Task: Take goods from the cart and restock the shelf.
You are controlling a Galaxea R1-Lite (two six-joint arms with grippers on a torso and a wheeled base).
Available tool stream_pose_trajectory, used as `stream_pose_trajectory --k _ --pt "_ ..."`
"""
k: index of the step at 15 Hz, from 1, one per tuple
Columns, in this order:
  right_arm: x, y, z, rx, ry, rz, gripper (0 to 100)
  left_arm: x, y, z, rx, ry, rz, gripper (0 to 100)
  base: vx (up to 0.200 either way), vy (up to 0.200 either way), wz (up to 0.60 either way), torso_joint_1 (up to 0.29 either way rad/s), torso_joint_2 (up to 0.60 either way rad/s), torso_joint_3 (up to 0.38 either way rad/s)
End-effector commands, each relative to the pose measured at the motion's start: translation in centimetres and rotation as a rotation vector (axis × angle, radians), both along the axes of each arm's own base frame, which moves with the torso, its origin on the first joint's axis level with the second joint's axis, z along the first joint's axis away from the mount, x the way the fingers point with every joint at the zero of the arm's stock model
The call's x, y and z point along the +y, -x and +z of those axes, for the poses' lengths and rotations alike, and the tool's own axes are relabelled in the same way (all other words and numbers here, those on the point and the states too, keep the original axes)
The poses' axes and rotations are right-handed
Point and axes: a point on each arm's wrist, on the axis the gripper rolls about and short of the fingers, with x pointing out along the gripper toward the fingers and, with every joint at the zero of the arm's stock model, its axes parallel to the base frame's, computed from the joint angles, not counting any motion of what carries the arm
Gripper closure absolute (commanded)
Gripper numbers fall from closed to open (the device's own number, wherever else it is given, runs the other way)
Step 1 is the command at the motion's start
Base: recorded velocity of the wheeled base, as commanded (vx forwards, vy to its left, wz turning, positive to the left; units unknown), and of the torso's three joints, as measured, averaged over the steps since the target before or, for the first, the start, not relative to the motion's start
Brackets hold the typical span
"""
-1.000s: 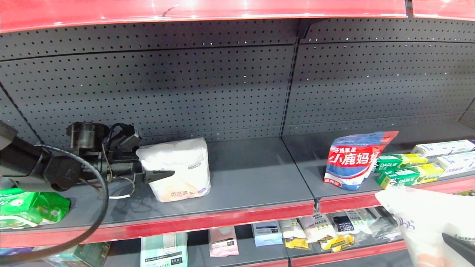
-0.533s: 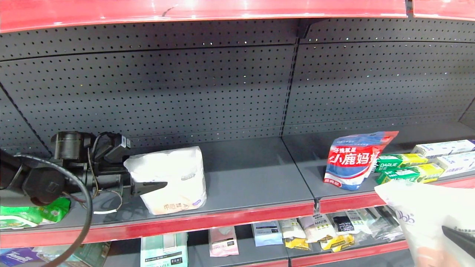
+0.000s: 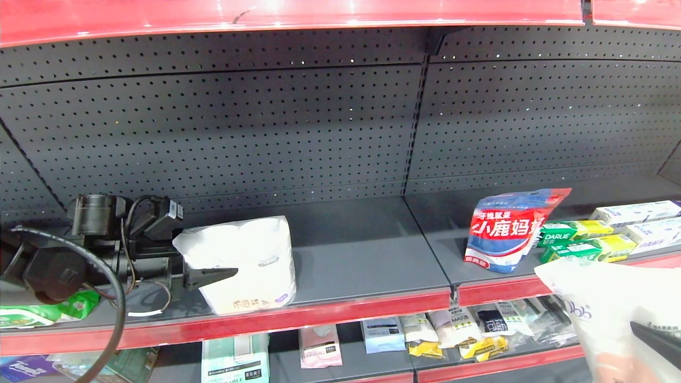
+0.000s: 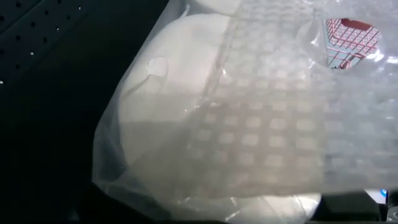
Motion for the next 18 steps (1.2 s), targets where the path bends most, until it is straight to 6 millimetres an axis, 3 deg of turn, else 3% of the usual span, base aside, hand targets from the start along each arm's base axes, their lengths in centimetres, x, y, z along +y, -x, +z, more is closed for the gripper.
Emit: stream_pose_trajectory --k 1,18 --pt "0.0 -0.1 0.0 0.003 0.0 0.0 100 -0.1 0.0 -0.1 0.006 0.001 -0.003 100 0.0 0.0 0.0 0.0 0.0 0.0" --pt "0.0 -0.2 0.3 -0.002 0.004 -0.001 100 -0.1 -0.3 -1.4 -0.017 0.001 -0.039 100 0.0 0.0 0.0 0.0 0.0 0.0"
